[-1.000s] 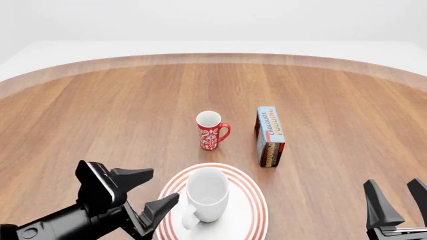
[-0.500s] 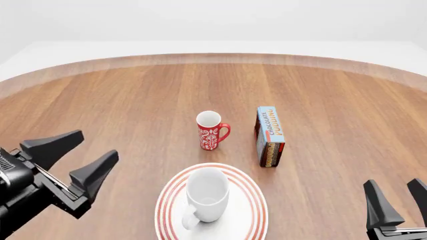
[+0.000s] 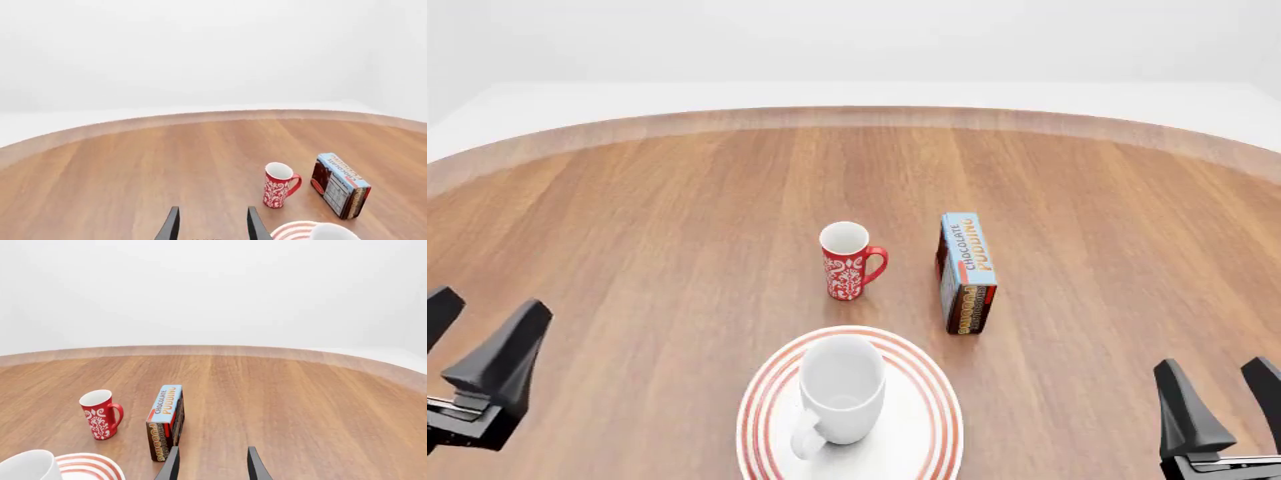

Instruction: Pick up the white mug and put it on the plate, and put the chocolate pudding to the right of the plate.

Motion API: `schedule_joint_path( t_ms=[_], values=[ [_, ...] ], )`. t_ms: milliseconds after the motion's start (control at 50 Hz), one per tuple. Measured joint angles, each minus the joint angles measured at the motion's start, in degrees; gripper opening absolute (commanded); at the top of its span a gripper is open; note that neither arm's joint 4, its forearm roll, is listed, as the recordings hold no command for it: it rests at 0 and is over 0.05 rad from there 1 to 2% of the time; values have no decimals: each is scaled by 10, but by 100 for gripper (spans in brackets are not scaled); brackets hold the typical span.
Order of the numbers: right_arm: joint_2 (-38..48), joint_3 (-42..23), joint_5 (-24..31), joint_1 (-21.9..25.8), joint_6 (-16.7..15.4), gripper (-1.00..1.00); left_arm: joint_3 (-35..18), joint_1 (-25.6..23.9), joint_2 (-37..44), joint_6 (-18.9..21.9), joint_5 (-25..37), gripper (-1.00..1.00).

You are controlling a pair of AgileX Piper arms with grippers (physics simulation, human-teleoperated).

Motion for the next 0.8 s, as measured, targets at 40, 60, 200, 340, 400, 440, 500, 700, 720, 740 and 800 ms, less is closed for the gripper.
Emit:
schedule_joint_path(
  t_ms=[40,60,200,340,400,440,500,700,720,740,800],
  values=[
    [0,0,0,0,0,100,11,11,-11,-5,-5,100],
    [0,0,0,0,0,100,16,16,-16,-8,-6,100],
    [0,0,0,0,0,100,56,46,-52,-25,-21,100],
    [1,0,-1,-1,-1,100,93,70,-86,-45,-32,100],
    [1,0,-1,0,-1,100,106,79,-97,-53,-38,100],
    [1,0,-1,0,-1,100,114,84,-103,-58,-43,100],
    [0,0,-1,0,-2,100,125,91,-109,-65,-50,100],
    [1,0,-1,0,-2,100,151,108,-122,-79,-73,100],
    [1,0,-1,0,-2,100,153,109,-123,-79,-74,100],
    [1,0,-1,0,-3,100,155,110,-123,-78,-76,100],
    [0,0,-1,0,-3,100,159,111,-125,-75,-79,100]
  ],
)
